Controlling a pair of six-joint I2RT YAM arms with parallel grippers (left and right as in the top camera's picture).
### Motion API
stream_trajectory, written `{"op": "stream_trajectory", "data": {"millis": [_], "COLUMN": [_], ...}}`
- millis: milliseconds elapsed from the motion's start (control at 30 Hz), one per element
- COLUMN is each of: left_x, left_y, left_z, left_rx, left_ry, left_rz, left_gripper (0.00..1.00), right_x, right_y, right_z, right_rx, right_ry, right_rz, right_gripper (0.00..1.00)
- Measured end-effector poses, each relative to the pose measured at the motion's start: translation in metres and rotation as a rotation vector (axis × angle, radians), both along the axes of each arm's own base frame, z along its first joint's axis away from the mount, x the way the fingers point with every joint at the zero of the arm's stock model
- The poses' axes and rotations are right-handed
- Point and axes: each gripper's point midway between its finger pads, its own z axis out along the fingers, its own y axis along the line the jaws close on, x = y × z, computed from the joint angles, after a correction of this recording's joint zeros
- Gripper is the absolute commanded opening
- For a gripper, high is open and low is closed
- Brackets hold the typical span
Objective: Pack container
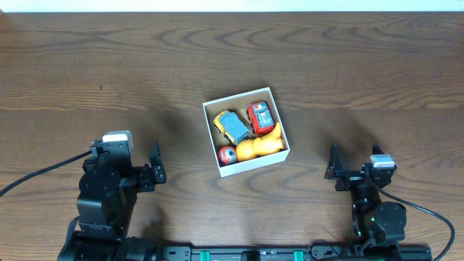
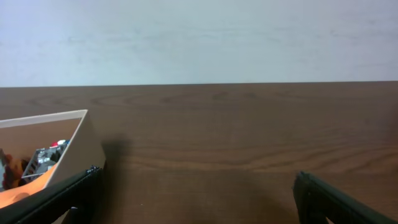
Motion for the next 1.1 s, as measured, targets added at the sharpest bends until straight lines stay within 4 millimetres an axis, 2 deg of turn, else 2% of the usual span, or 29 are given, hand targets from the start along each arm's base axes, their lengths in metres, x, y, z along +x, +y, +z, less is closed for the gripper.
{"op": "stream_trajectory", "data": {"millis": [633, 800, 967, 1033, 1100], "left_x": [-0.001, -0.016, -0.044, -0.048, -0.049], "left_y": [0.000, 0.013, 0.030, 0.033, 0.034], "left_z": [-0.001, -0.006, -0.008, -0.015, -0.032], "left_rx": [0.001, 0.013, 0.015, 0.013, 0.011], "left_ry": [0.006, 0.024, -0.024, -0.048, -0.063], "left_rz": [0.000, 0.048, 0.122, 0.136, 0.142], "left_gripper": [0.98, 0.98, 0.98, 0.98, 0.98], "right_x": [0.000, 0.000, 0.000, 0.000, 0.000], "right_y": [0.001, 0.001, 0.001, 0.001, 0.001], "right_z": [0.000, 0.000, 0.000, 0.000, 0.000], "right_rx": [-0.003, -0.003, -0.003, -0.003, -0.003], "right_ry": [0.000, 0.000, 0.000, 0.001, 0.001], "right_rz": [0.004, 0.004, 0.007, 0.007, 0.007], "right_gripper": [0.99, 0.99, 0.99, 0.99, 0.99]}}
